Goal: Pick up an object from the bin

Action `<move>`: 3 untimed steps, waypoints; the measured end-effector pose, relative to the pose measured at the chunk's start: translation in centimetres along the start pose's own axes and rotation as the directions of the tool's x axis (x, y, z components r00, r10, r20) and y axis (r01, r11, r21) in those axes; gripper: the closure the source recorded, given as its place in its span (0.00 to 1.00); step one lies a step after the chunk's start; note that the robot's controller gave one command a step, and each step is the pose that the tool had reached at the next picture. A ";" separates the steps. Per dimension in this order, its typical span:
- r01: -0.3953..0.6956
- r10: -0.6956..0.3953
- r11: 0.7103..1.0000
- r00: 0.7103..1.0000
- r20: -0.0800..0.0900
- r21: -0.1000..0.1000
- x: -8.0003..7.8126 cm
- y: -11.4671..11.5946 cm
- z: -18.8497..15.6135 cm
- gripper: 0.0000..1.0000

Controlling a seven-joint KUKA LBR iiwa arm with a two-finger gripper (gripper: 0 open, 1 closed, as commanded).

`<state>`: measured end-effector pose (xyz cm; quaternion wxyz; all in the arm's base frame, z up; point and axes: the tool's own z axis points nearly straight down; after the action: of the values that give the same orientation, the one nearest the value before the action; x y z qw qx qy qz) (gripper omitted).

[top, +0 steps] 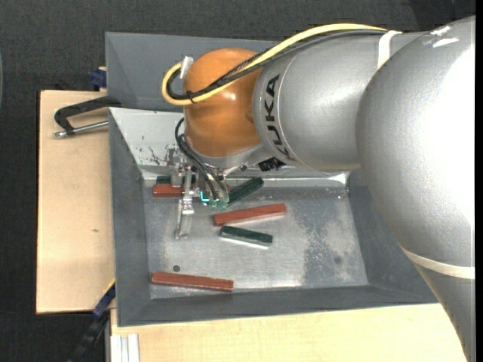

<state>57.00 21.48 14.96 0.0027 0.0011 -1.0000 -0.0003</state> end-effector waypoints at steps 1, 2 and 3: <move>-0.002 0.002 1.000 1.000 0.007 -0.002 -0.2 -0.1 -0.4 0.00; -0.074 0.074 0.997 0.997 0.008 -0.003 -0.7 -5.4 2.8 0.00; -0.141 0.141 0.990 0.990 0.006 0.001 -1.4 -7.8 3.4 0.00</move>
Offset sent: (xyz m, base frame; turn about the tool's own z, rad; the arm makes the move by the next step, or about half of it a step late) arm 0.0075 -0.0779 -0.0421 0.1058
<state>58.37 13.64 11.50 -0.0001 -0.0695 -0.9976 0.0007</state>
